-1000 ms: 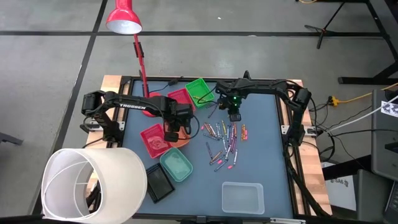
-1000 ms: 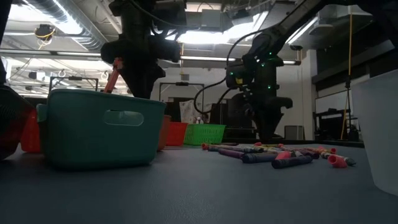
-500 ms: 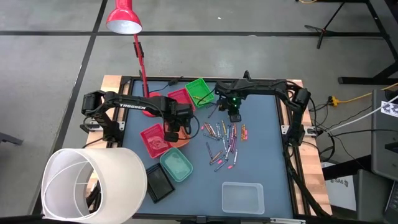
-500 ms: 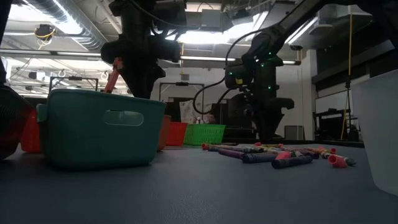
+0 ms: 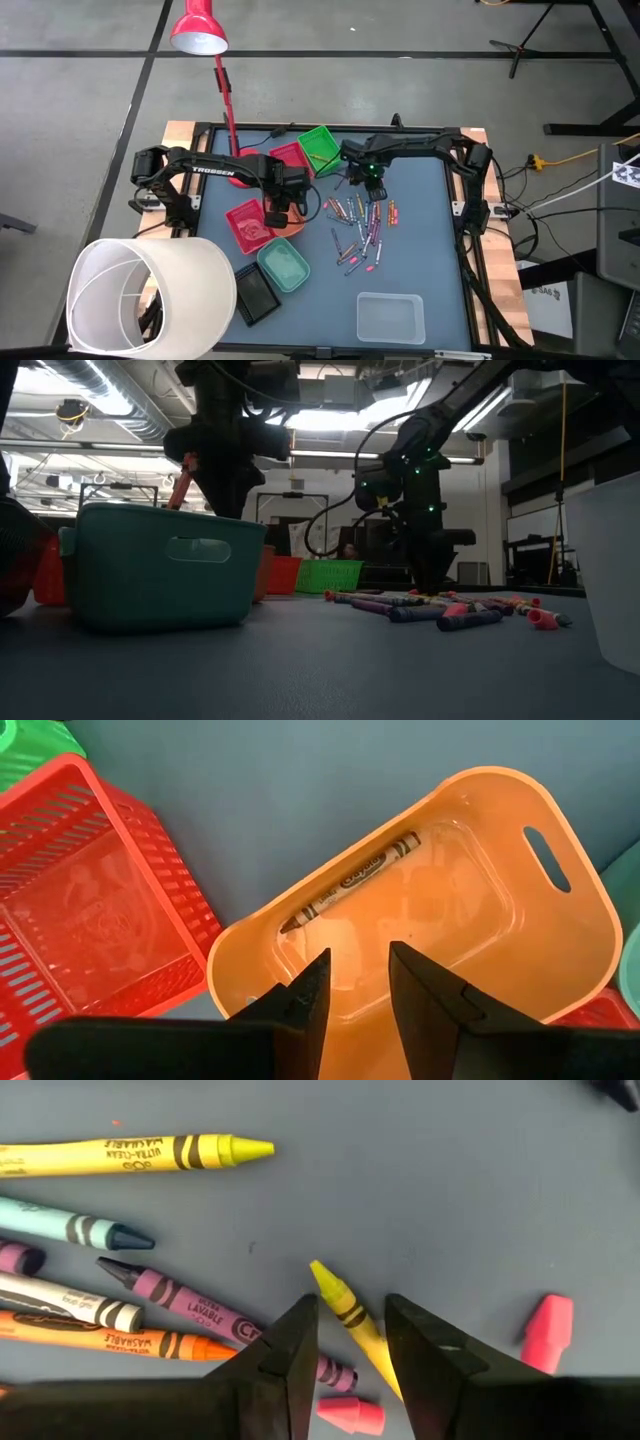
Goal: Sort crayons
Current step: Put the yellow crayon into the green basket
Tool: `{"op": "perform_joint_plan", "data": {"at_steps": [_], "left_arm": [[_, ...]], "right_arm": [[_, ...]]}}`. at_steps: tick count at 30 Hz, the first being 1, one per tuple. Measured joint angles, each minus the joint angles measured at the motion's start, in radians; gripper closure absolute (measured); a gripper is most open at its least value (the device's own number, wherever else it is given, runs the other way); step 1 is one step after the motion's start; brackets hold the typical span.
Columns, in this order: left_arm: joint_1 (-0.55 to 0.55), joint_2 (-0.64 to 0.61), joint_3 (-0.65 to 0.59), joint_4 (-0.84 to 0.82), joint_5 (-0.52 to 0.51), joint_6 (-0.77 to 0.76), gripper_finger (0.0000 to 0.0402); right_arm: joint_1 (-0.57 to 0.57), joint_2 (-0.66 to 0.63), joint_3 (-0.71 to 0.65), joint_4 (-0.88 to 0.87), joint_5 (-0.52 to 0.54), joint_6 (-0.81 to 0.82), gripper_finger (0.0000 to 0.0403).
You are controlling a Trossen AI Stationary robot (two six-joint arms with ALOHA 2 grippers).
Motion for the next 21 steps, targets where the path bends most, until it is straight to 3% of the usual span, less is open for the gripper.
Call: {"op": "perform_joint_plan", "data": {"at_steps": [4, 14, 21], "left_arm": [[0.0, 0.0, 0.0, 0.003, 0.0, 0.0, 0.0314], [0.0, 0.0, 0.0, 0.03, 0.0, 0.0, 0.0314], [0.0, 0.0, 0.0, 0.064, 0.0, 0.006, 0.0314]], "right_arm": [[-0.001, 0.002, -0.001, -0.001, 0.001, 0.0, 0.029], [-0.002, 0.004, -0.003, 0.001, 0.01, 0.0, 0.036], [-0.002, 0.004, -0.003, 0.001, 0.01, 0.0, 0.0381]]}}
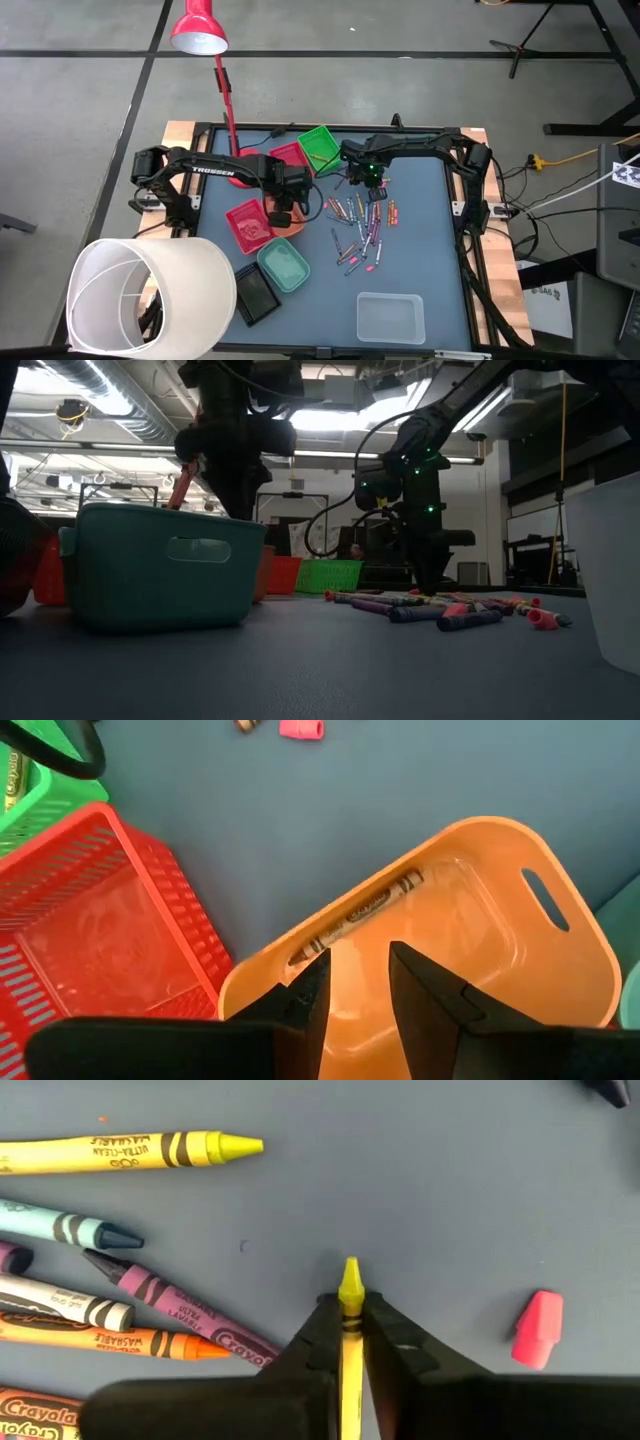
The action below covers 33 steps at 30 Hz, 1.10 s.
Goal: Sort crayons
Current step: Put the yellow crayon into the green basket
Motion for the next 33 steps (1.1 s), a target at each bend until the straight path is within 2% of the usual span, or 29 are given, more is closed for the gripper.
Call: {"op": "perform_joint_plan", "data": {"at_steps": [9, 20, 23, 33], "left_arm": [[0.0, 0.0, 0.0, 0.058, 0.0, 0.001, 0.0314], [0.0, 0.0, 0.0, 0.107, 0.0, 0.001, 0.0314], [0.0, 0.0, 0.0, 0.129, 0.0, 0.001, 0.0314], [0.0, 0.0, 0.0, 0.186, 0.0, 0.001, 0.0314]], "right_arm": [[-0.001, -0.042, -0.006, -0.026, 0.002, 0.0, 0.0382], [-0.002, -0.164, -0.004, 0.011, 0.006, 0.0, 0.0383], [-0.002, -0.173, -0.004, 0.087, 0.002, 0.0, 0.0383], [-0.001, -0.172, -0.002, 0.548, -0.029, 0.001, 0.0376]]}}
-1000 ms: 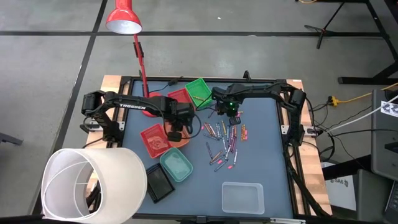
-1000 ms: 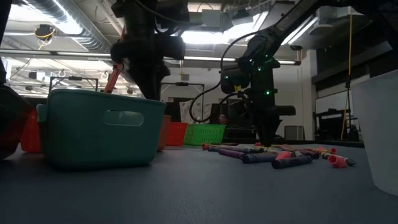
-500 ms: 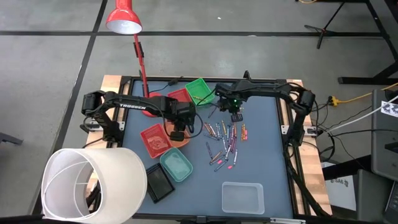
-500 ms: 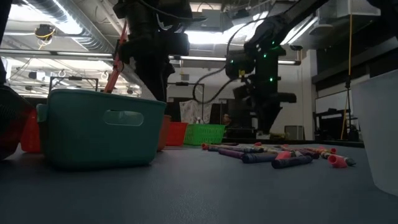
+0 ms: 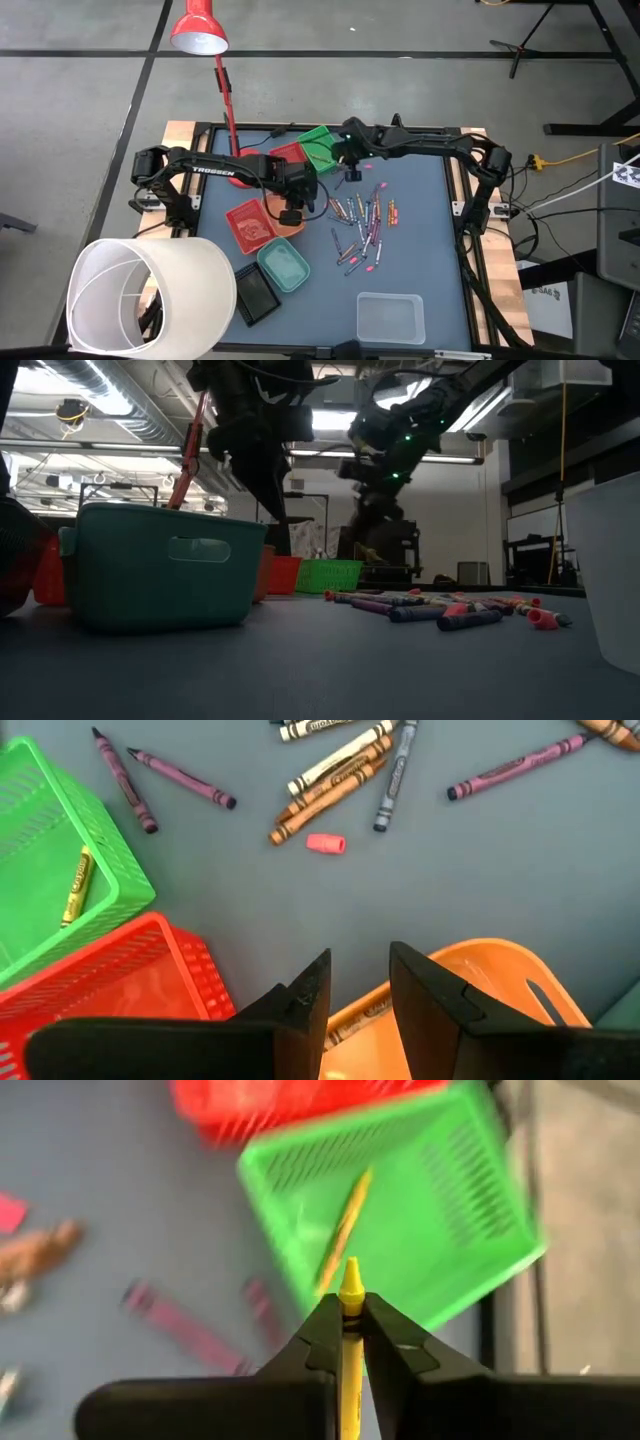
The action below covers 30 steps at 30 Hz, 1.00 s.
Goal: Sort crayons
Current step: Put the yellow crayon into the green basket, then put the blue crayon into the right red basket
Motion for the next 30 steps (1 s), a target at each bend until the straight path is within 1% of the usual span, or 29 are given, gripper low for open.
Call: {"op": "perform_joint_plan", "data": {"at_steps": [4, 9, 15, 20, 23, 30], "left_arm": [[0.0, 0.0, 0.0, 0.019, 0.0, 0.0, 0.0314], [0.0, 0.0, 0.0, 0.055, 0.0, 0.0, 0.0314], [0.0, 0.0, 0.0, 0.08, 0.0, 0.0, 0.0314], [0.0, 0.0, 0.0, 0.088, 0.0, 0.0, 0.0314], [0.0, 0.0, 0.0, 0.088, 0.0, 0.0, 0.0314], [0.0, 0.0, 0.0, 0.097, 0.0, 0.001, 0.0314]], "right_arm": [[0.0, 0.0, 0.0, 0.108, -0.013, 0.0, 0.0375], [0.0, 0.0, 0.0, 0.188, -0.057, 0.0, 0.0375], [0.0, 0.0, 0.0, 0.236, -0.069, 0.0, 0.0375], [0.0, 0.0, 0.0, 0.242, -0.078, 0.0, 0.0371], [0.0, 0.0, 0.0, 0.242, -0.078, 0.0, 0.0352], [0.0, 0.0, 0.0, 0.241, -0.078, 0.0, 0.0293]]}}
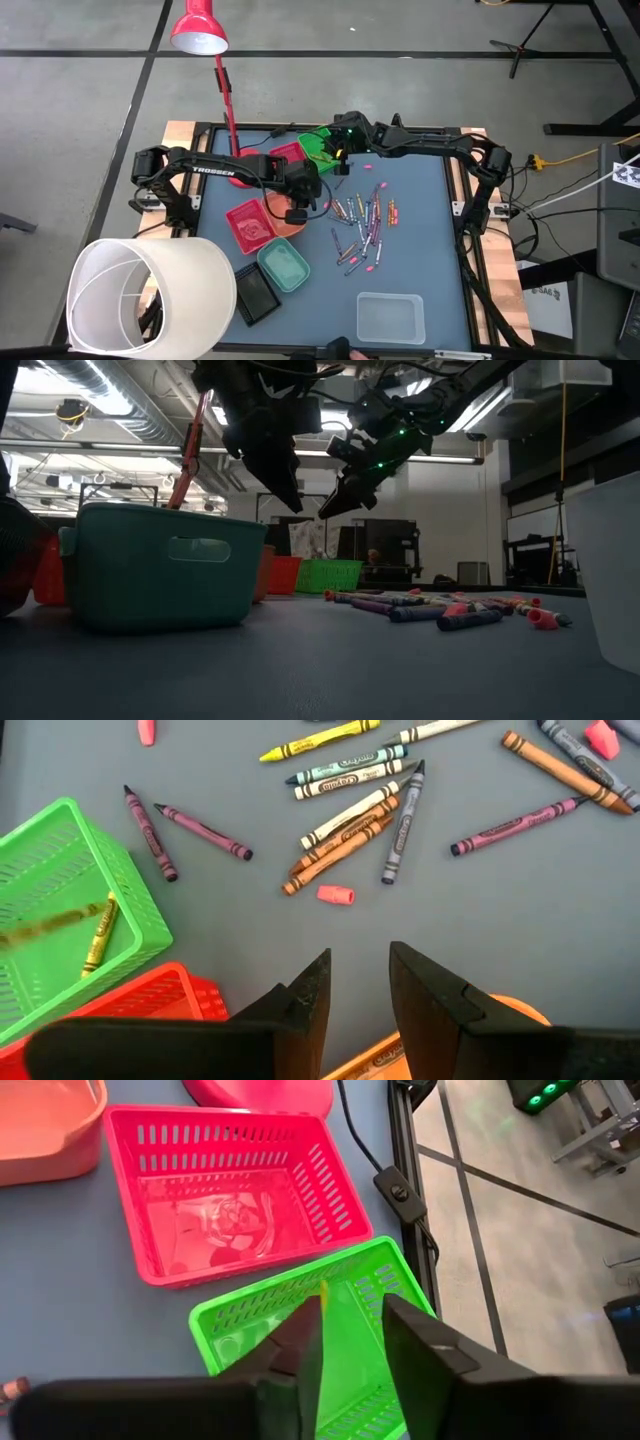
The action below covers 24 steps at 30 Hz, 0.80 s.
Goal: Sort crayons
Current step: Put the blue crayon into the right red basket
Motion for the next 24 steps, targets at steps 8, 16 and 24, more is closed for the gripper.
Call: {"op": "perform_joint_plan", "data": {"at_steps": [8, 16, 24], "left_arm": [[0.0, 0.0, 0.0, 0.087, 0.001, 0.003, 0.0314], [0.001, 0.0, 0.0, 0.178, 0.057, 0.053, 0.0314], [0.001, 0.008, 0.0, 0.303, 0.079, 0.054, 0.0314]], "right_arm": [[0.001, -0.011, 0.002, -0.075, 0.15, 0.054, 0.0279], [0.0, -0.168, 0.002, -0.227, 0.158, 0.061, 0.0279], [0.001, -0.343, 0.002, -0.412, 0.143, 0.096, 0.0279]]}}
